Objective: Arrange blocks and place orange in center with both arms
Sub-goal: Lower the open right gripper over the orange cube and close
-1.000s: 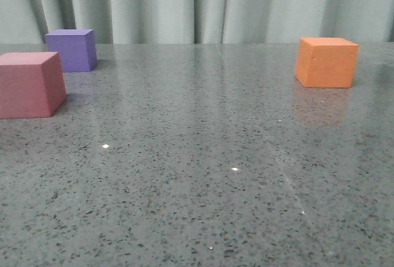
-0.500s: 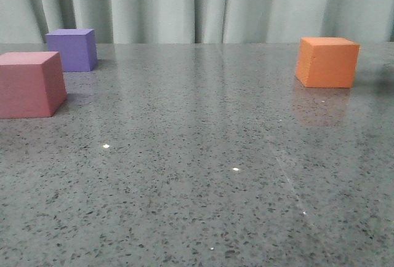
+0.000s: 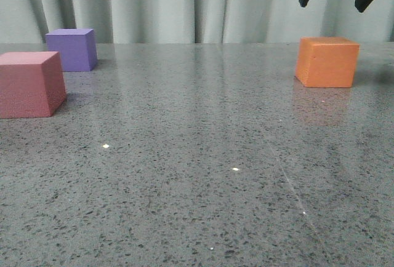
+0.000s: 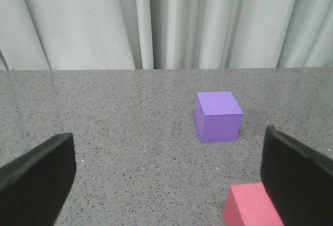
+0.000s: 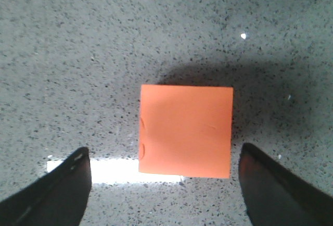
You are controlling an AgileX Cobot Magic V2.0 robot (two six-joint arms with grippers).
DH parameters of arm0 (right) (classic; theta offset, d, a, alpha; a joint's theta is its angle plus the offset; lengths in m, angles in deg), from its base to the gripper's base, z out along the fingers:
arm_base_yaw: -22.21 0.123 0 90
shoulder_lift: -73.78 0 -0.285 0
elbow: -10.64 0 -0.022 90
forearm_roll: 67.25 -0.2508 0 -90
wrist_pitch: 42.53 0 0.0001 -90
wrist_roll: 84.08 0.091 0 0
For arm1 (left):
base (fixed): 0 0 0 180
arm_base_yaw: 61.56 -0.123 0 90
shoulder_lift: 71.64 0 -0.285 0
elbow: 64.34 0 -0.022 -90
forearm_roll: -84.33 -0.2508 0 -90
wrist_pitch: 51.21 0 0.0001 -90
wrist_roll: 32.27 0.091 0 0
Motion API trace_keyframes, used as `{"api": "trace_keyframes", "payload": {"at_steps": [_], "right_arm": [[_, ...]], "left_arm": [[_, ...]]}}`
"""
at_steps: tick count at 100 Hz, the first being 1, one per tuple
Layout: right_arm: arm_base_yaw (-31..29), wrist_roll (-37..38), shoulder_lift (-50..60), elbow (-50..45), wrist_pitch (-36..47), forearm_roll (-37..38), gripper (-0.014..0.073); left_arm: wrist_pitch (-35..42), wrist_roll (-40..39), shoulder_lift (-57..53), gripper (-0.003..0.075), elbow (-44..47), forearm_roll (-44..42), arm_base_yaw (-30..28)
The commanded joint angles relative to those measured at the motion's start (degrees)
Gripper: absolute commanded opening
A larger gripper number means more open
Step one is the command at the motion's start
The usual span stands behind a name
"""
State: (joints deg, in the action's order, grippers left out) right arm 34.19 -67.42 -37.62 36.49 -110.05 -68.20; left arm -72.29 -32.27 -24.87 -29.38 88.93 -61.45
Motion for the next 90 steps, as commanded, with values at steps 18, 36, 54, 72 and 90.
{"api": "trace_keyframes", "payload": {"at_steps": [18, 36, 54, 72, 90], "right_arm": [[0.0, 1.5, 0.1, 2.1, -0.4, 3.2, 0.0581], [0.0, 1.5, -1.3, 2.1, -0.2, 3.1, 0.0581], [-0.2, 1.5, -2.8, 2.1, -0.3, 3.2, 0.0581], [-0.2, 1.5, -5.1, 2.1, -0.3, 3.1, 0.0581], [-0.2, 1.5, -6.2, 2.1, -0.1, 3.1, 0.0581]], "left_arm": [[4.9, 0.0, 0.4, 0.0693, -2.1, 0.7, -0.1], [4.9, 0.0, 0.4, 0.0693, -2.1, 0.7, -0.1], [4.9, 0.0, 0.4, 0.0693, -2.1, 0.7, -0.1], [4.9, 0.0, 0.4, 0.0693, -2.1, 0.7, -0.1], [4.9, 0.0, 0.4, 0.0693, -2.1, 0.7, -0.1]]}}
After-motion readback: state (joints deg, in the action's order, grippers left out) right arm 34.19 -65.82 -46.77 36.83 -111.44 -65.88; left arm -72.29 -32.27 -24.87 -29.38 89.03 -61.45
